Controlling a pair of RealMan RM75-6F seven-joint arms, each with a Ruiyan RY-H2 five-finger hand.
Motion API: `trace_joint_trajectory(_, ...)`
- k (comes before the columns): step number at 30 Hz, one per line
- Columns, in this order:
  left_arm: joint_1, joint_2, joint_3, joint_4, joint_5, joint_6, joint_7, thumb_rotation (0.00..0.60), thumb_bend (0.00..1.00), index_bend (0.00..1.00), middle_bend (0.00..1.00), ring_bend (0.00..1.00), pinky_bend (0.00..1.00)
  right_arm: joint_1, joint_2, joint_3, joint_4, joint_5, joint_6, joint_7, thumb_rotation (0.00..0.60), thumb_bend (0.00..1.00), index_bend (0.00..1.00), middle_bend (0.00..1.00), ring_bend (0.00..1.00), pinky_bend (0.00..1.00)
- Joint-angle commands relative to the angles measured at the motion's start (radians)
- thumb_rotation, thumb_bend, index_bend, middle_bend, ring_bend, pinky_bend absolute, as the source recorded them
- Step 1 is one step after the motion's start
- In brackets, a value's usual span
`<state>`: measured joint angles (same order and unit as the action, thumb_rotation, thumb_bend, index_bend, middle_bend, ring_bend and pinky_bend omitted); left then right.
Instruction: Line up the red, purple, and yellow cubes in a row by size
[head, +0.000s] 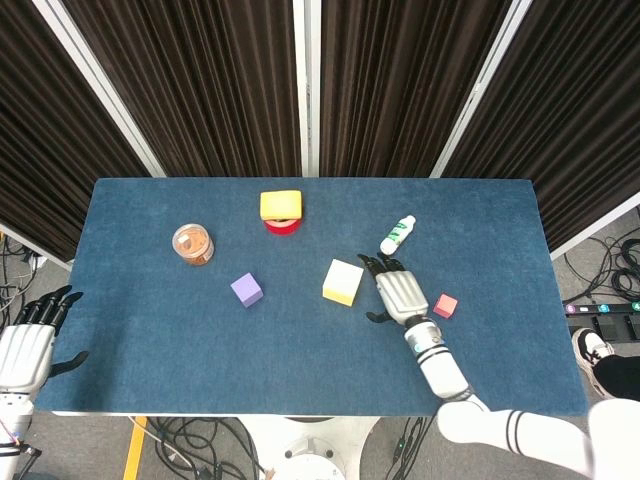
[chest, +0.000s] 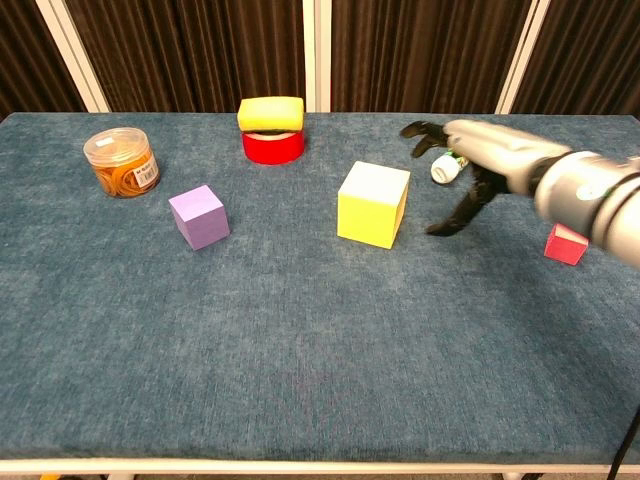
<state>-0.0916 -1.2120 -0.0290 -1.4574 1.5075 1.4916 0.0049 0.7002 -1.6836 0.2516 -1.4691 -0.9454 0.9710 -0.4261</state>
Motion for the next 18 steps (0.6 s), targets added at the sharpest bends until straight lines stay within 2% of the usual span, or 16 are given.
trace_joint_trajectory(1,0.002,-0.003,0.001,0.008,0.0,0.001,-0.01,0.6,0.04,0.21,0.22,0.17,0.21,0.053,-0.09,0.034,0.082,0.064,0.017,-0.051,0.6,0.06,0.0,0.14,0.0,0.13)
trace_joint_trajectory(13,0.004,-0.007,0.003,0.034,0.001,-0.004,-0.04,0.6,0.04,0.21,0.22,0.17,0.21,0.139,-0.213,0.082,0.214,0.15,0.003,-0.096,0.6,0.16,0.02,0.2,0.05,0.14)
trace_joint_trajectory(18,0.004,-0.007,0.003,0.038,-0.001,-0.006,-0.045,0.6,0.04,0.21,0.22,0.17,0.21,0.151,-0.228,0.083,0.244,0.152,0.001,-0.096,0.6,0.29,0.06,0.27,0.1,0.15)
